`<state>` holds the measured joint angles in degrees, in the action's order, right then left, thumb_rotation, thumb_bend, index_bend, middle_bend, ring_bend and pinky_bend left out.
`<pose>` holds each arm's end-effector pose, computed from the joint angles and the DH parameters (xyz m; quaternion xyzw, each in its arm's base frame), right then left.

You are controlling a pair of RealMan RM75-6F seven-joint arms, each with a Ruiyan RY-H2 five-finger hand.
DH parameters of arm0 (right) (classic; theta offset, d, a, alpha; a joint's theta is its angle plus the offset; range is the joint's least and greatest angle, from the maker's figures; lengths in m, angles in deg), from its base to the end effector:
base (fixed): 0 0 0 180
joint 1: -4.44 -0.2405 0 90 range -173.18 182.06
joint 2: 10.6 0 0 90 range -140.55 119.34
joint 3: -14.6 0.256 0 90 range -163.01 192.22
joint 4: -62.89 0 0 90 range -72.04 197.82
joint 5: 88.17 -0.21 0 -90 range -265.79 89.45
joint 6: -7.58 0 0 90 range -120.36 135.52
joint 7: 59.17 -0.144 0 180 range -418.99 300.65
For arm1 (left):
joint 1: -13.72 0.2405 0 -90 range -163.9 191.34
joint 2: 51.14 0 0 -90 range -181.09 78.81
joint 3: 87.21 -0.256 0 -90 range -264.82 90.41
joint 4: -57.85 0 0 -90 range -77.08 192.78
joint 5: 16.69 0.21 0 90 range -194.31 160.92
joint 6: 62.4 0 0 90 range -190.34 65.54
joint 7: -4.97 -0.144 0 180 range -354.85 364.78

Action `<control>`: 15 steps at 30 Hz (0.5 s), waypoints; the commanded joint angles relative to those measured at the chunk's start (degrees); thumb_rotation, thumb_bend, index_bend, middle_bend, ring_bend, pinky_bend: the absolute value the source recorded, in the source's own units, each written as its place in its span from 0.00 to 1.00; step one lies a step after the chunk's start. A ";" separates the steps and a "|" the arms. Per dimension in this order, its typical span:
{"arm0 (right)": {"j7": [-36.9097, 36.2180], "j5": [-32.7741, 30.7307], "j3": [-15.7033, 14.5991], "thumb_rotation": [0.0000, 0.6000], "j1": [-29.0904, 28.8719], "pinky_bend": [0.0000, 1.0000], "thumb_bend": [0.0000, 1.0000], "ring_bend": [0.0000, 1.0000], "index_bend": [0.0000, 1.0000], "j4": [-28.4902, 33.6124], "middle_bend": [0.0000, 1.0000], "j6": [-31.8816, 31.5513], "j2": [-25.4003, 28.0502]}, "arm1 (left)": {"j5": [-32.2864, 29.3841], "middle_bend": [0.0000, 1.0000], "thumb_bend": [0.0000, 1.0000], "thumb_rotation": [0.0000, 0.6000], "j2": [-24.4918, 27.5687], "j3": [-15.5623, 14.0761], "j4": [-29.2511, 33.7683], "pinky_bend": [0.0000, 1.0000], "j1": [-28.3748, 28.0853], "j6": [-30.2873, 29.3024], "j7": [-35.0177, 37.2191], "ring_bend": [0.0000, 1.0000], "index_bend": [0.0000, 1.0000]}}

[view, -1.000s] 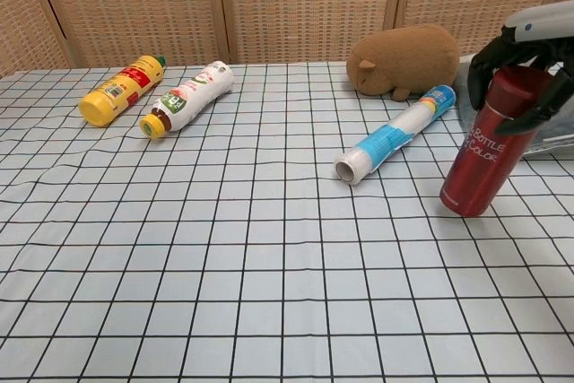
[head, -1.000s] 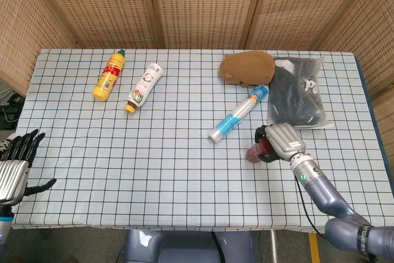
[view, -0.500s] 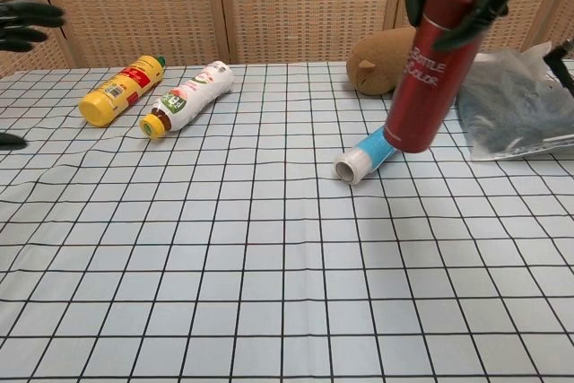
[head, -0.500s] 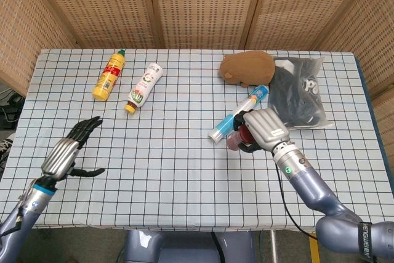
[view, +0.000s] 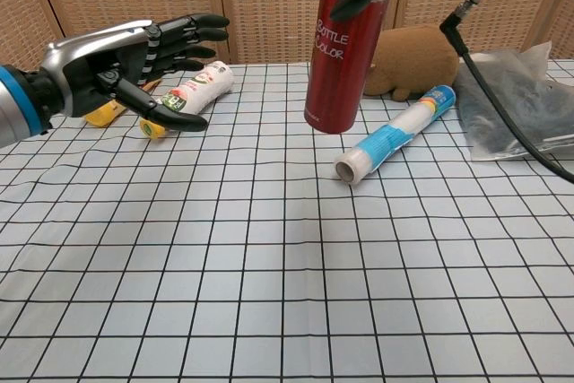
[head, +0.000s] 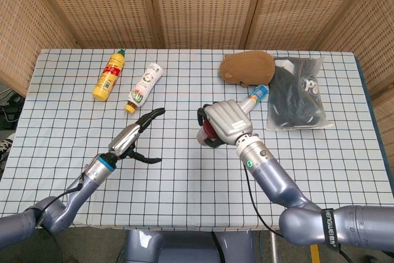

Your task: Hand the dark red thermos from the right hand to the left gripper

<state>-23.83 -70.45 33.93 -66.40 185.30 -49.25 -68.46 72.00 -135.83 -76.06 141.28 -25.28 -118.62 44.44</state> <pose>0.0249 -0.3417 0.1122 0.7546 -0.3860 0.3713 0.3790 -0.1356 0.3325 0.0094 -0.6085 -0.5609 -0.5407 0.1508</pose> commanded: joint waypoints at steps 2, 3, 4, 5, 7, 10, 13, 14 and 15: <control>1.08 -1.86 0.09 1.00 -2.15 0.70 0.76 0.54 0.62 -0.80 0.57 -0.65 -1.59 | -1.78 0.00 0.00 1.00 -2.44 0.91 -1.36 0.00 -1.93 1.68 1.34 0.00 0.00; 1.36 -2.51 0.04 1.00 -2.96 0.70 0.76 0.54 0.62 -1.14 0.57 -0.77 -2.30 | -2.36 0.00 0.00 1.00 -3.48 1.13 -1.91 0.00 -2.66 2.30 1.81 0.00 0.00; 1.75 -2.94 -0.06 1.00 -3.87 0.70 0.76 0.54 0.62 -1.70 0.57 -0.51 -3.34 | -3.03 0.00 0.00 1.00 -4.76 1.39 -2.14 0.00 -3.55 3.34 2.58 0.00 0.00; 2.01 -3.69 -0.14 1.00 -4.71 0.70 0.76 0.54 0.62 -2.38 0.57 -0.83 -4.28 | -3.58 0.00 0.00 1.00 -5.80 1.61 -2.95 0.00 -4.25 3.87 2.49 0.00 0.00; 2.11 -4.53 -0.07 1.00 -5.61 0.70 0.76 0.54 0.62 -2.86 0.57 -1.32 -5.22 | -4.32 0.00 0.00 1.00 -6.98 1.91 -3.62 0.00 -5.01 4.33 2.69 0.00 0.00; 2.02 -5.58 0.07 1.00 -6.65 0.70 0.76 0.54 0.62 -3.06 0.57 -1.81 -6.11 | -5.31 0.00 0.00 1.00 -9.04 2.52 -5.02 0.00 -6.03 4.38 2.86 0.00 0.00; 2.18 -6.06 -0.06 1.00 -7.44 0.70 0.76 0.54 0.62 -3.26 0.57 -2.21 -6.69 | -6.52 0.00 0.00 1.00 -10.54 3.26 -5.62 0.00 -7.06 4.99 3.78 0.00 0.00; 2.24 -6.22 -0.17 1.00 -7.69 0.70 0.76 0.54 0.62 -3.39 0.57 -2.38 -6.93 | -6.96 0.00 0.00 1.00 -11.05 3.58 -5.91 0.00 -7.56 5.29 3.67 0.00 0.00; 2.22 -6.36 -0.23 1.00 -7.82 0.70 0.76 0.54 0.62 -3.45 0.57 -2.46 -7.06 | -7.29 0.00 0.00 1.00 -11.42 3.79 -6.14 0.00 -7.87 5.43 3.44 0.00 0.00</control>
<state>-21.63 -76.73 33.75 -74.16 181.90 -51.65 -75.44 65.09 -146.85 -72.59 135.46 -32.77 -113.47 48.02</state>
